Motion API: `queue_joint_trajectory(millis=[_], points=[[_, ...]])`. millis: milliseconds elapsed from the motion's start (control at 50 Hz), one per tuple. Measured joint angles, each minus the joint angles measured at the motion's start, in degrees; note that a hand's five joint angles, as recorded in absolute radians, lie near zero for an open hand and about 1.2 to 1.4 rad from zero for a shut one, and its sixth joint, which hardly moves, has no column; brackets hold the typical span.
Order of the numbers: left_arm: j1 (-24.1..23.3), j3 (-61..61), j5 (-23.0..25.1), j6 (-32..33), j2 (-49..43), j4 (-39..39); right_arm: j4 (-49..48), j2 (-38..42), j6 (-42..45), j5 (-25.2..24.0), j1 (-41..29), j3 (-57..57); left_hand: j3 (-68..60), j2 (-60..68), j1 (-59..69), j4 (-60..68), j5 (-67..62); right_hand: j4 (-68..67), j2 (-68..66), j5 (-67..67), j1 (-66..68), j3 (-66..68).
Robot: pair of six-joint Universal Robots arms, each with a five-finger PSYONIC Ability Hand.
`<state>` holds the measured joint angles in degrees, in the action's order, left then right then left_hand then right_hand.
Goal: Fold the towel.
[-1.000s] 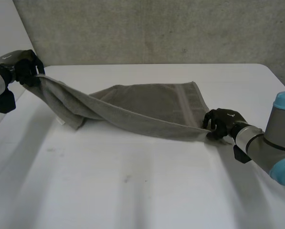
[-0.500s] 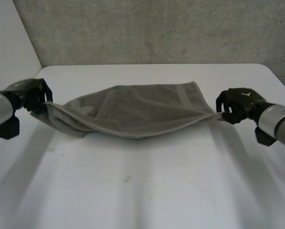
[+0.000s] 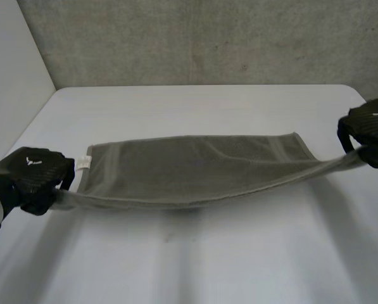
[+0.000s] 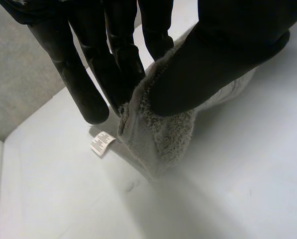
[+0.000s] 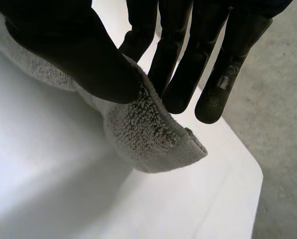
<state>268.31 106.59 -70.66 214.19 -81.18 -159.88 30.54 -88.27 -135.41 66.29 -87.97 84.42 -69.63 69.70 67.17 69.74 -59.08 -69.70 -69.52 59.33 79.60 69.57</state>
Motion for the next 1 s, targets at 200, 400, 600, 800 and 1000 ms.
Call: queue_joint_trajectory(millis=[200,400,600,800,1000], points=[[0.2,0.6,0.1,5.8,-0.8,0.9,3.0,0.0,6.5,-0.9,2.0,1.9,0.0,0.0,0.0,0.0,0.0,0.0,0.0,0.0,0.0,0.0],[-1.9,-7.9,-0.4,5.2,-17.1,-4.8,-9.3,14.0,4.7,-0.8,0.3,-1.4,-0.1,0.0,0.0,0.0,0.0,0.0,0.0,0.0,0.1,0.0],[-5.8,-25.1,-0.9,4.4,-35.7,-7.7,-20.3,30.1,-2.6,0.9,-4.6,-12.9,-0.1,0.0,0.0,0.0,0.0,0.0,0.0,0.0,0.2,0.0],[-8.6,-46.7,-5.5,2.7,-52.9,-11.1,-27.1,45.5,-6.9,6.7,-8.8,-30.5,-0.1,0.0,0.0,0.0,0.0,0.0,0.0,0.0,0.2,0.0],[-10.0,-66.6,-9.7,2.3,-65.4,-11.2,-27.4,56.6,-8.0,11.0,-11.0,-47.5,-0.1,0.0,0.0,0.0,0.0,0.0,0.0,0.0,0.2,0.0]])
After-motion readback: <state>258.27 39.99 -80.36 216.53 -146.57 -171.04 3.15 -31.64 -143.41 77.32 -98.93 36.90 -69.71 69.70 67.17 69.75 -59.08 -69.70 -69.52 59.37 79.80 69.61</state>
